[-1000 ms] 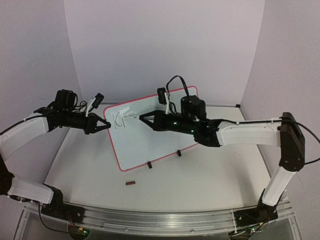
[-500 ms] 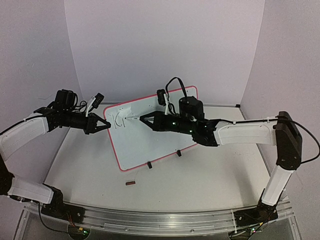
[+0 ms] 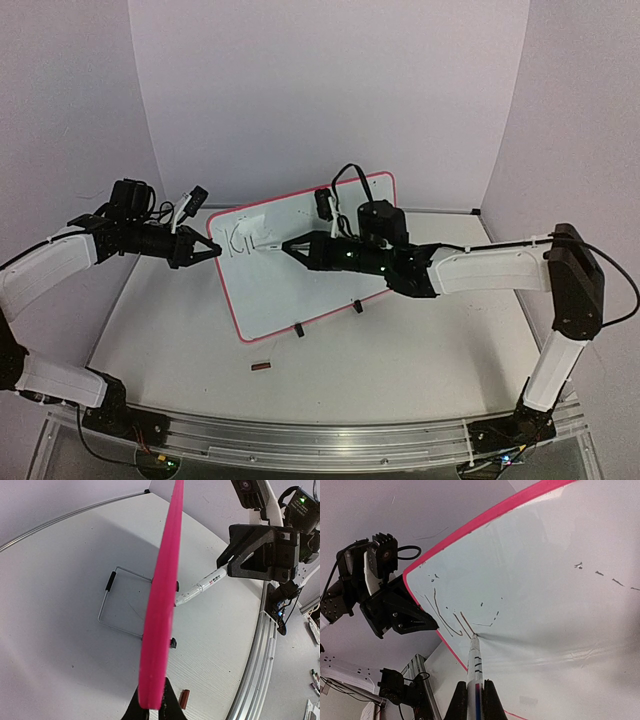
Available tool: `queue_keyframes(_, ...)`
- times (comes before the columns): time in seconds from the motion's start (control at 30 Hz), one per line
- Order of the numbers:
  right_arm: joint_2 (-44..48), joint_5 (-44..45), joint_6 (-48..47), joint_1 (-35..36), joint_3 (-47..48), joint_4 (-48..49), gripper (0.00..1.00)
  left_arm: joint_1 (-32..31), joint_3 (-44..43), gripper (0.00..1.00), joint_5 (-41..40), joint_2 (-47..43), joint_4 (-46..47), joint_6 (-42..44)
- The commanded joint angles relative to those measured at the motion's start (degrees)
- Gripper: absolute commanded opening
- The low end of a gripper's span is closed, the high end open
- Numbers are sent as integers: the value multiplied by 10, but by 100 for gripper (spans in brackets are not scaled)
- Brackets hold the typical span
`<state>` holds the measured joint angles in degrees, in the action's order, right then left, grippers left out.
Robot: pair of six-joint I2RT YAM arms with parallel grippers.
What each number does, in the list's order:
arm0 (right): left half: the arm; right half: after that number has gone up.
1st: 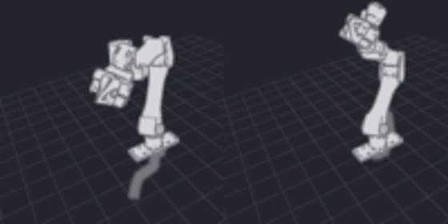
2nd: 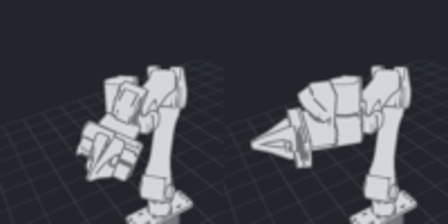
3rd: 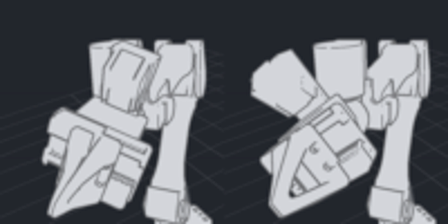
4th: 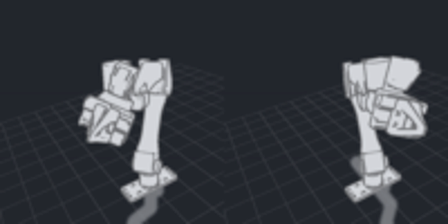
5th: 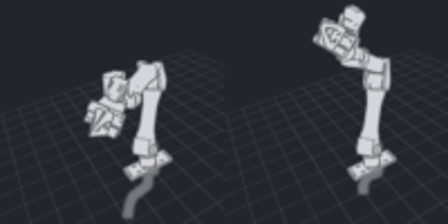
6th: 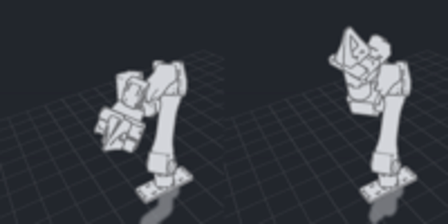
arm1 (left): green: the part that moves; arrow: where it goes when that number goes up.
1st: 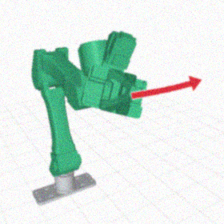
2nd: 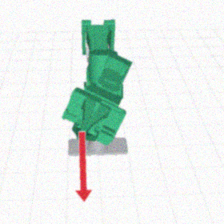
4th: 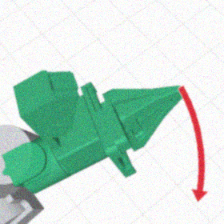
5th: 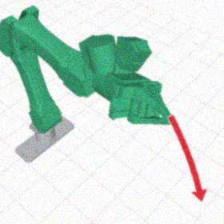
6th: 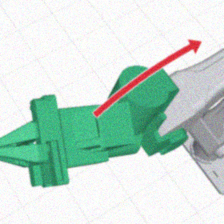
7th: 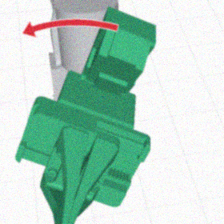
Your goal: Write a sentence on the whiteboard
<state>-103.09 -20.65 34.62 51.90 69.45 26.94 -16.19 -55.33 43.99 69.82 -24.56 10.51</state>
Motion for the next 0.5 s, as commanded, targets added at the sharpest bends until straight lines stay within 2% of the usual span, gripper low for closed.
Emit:
queue_keyframes(0.0, 5, 8, 5, -3, -2, 9, 0, 0, -4, 0, -40, -6, -14, 22)
queue_keyframes(0.47, 6, 20, 4, -4, 31, 32, 0, -1, -4, 0, -41, -6, -15, 22)
